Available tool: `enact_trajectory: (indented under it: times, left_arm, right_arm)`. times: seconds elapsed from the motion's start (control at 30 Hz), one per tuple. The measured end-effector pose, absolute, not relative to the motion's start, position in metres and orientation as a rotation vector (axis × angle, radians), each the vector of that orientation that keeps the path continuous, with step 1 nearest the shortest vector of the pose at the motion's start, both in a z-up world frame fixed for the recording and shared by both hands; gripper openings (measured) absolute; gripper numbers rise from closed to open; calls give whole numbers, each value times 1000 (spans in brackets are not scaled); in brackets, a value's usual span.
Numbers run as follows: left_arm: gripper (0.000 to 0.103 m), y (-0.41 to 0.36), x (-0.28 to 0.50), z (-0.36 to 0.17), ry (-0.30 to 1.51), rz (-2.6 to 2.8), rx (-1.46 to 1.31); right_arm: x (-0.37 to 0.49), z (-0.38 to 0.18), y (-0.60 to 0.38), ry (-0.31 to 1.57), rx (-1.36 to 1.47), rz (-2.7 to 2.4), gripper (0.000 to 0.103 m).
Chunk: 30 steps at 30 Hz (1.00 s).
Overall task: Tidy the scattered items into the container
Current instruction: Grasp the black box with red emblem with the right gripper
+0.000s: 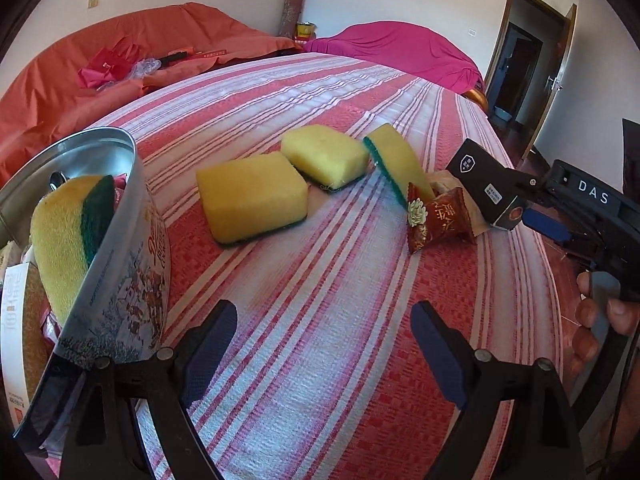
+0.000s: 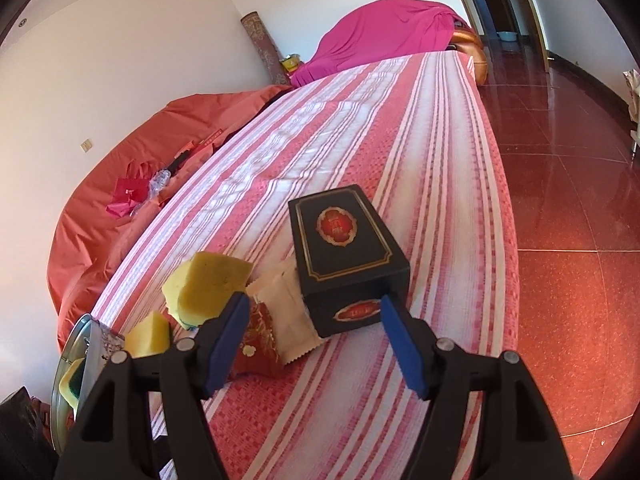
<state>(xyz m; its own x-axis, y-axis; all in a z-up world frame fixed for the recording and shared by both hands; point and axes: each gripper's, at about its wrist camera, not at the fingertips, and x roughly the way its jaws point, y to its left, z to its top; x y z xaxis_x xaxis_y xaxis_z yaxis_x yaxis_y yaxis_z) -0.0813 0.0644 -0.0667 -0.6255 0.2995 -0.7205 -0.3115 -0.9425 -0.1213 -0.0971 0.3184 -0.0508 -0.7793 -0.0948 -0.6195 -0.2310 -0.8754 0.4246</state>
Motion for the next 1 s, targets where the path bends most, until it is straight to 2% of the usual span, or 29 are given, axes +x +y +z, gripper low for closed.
enact_trajectory:
  times: [0.13,0.2,0.33,0.43,0.53,0.73,0.8,0.9,1.0]
  left_arm:
    - [90,67,-89,-41,-6,2644,-1076]
    - [90,69,-102,-33,-39,2671,-1092]
    - [90,76,-126,-34,38,2693,-1178]
    - [90,76,-139,-37,99,2685,-1289]
    - [90,78,-155,-31,57,2657,-1355]
    - [90,96,-182,-37,180,2578,-1464]
    - [90,99,-186,-44,214,2550,-1510]
    - [90,92,-195,-48,196,2565,-1537]
    - [90,88,-207,-50,165,2553,-1572]
  right_arm:
    - [-94,-48,324,769,-1024,2769,71]
    - [-92,-42,329,773,-1000,2781,76]
    - [-100,-30,338,750,-1005,2799,77]
    - [-111,-28,340,733,-1105,2816,77]
    - [-126,-24,337,658,-1263,2785,78]
    - [-152,-21,322,545,-1431,2774,75]
    - [-158,-22,314,441,-1493,2752,70]
    - [-167,-29,310,343,-1587,2703,65]
    - [-175,-42,320,373,-1640,2662,63]
